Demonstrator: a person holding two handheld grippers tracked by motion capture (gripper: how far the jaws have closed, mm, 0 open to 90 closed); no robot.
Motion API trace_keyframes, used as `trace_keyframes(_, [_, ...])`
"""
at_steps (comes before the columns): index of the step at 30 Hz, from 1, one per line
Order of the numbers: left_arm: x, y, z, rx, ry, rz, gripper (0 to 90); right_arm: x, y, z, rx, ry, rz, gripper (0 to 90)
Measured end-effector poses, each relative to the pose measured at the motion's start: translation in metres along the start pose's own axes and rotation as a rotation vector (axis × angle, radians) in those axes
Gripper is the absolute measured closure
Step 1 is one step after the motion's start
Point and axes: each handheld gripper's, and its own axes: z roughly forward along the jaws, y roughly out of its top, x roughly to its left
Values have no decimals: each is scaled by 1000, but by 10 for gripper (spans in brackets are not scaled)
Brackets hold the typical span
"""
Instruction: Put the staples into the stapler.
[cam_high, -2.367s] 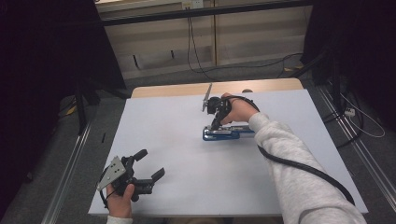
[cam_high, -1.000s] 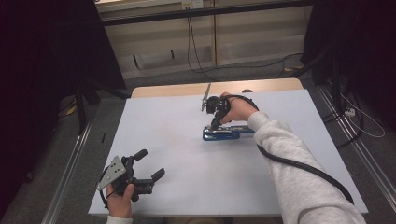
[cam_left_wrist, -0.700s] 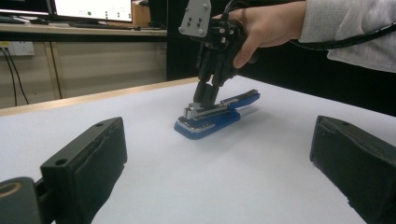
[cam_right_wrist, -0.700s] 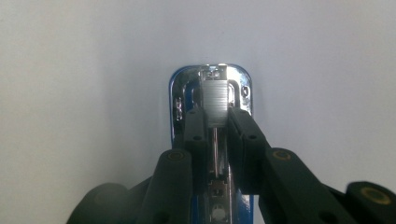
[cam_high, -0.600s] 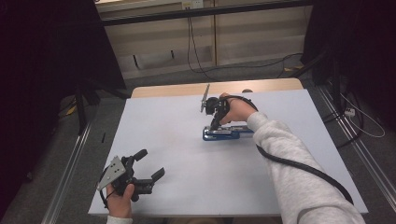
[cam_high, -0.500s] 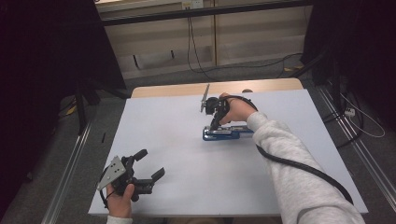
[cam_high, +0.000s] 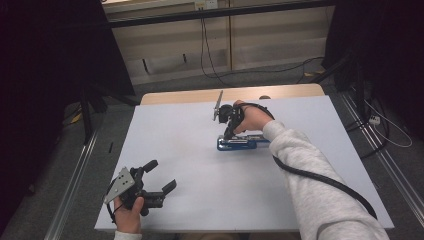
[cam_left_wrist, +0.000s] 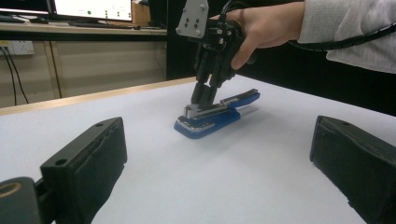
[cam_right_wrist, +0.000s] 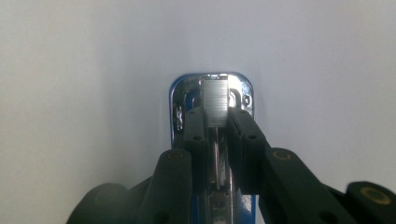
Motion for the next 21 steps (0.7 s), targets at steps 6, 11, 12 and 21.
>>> trace_keyframes(6, [0,0,0,1,-3,0,39,1,1,1,-14,-5,7,747])
trace_keyframes(11, [0,0,0,1,-3,-9,39,1,-5,-3,-51,-22,45,636])
trace_keyframes(12, [0,0,1,5,-7,-6,39,1,-7,-4,-61,-19,52,629])
trace_keyframes(21, [1,-2,9,43,-11,-35,37,4,-41,-24,-193,-78,189,416])
